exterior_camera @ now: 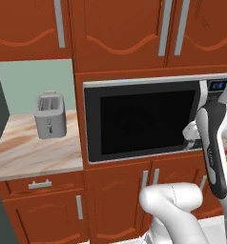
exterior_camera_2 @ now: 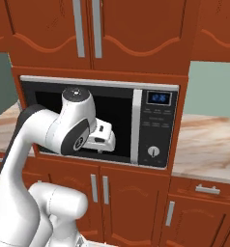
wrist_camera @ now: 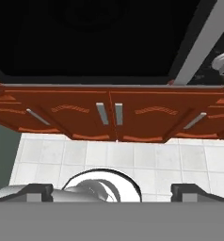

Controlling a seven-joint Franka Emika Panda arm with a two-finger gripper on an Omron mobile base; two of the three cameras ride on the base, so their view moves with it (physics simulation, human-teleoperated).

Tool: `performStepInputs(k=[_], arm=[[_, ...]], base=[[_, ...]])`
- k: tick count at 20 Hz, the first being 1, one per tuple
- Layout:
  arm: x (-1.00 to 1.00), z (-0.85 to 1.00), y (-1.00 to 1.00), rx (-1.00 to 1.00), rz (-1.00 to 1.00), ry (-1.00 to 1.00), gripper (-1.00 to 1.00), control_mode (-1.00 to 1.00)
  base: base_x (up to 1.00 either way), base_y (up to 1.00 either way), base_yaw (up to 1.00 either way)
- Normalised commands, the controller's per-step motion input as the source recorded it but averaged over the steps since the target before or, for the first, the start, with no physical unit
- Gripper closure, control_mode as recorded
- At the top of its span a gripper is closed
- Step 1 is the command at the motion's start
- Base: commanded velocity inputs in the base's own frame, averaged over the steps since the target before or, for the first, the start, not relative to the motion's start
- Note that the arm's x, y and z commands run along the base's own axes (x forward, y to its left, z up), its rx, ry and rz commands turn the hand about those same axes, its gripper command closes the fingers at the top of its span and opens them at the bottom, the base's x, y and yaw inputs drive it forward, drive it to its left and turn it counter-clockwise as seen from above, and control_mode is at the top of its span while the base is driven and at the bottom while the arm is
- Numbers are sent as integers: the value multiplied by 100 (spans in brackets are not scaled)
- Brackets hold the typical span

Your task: The microwave is finished heating the chicken drumstick and broccoli. Take the bowl containing the food and place it on the dining counter.

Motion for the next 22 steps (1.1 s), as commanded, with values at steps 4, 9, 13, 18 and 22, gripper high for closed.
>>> performStepInputs(k=[4,9,13,18,22], arm=[[0,0,0,0,0,0,-100,100],[0,0,0,0,0,0,-100,100],[0,0,0,0,0,0,-100,100],[0,0,0,0,0,0,-100,100],[0,0,0,0,0,0,-100,-100]], base=[[-54,-52,0],[-58,-27,0],[-49,-12,0],[-39,-7,0],[-1,0,0]])
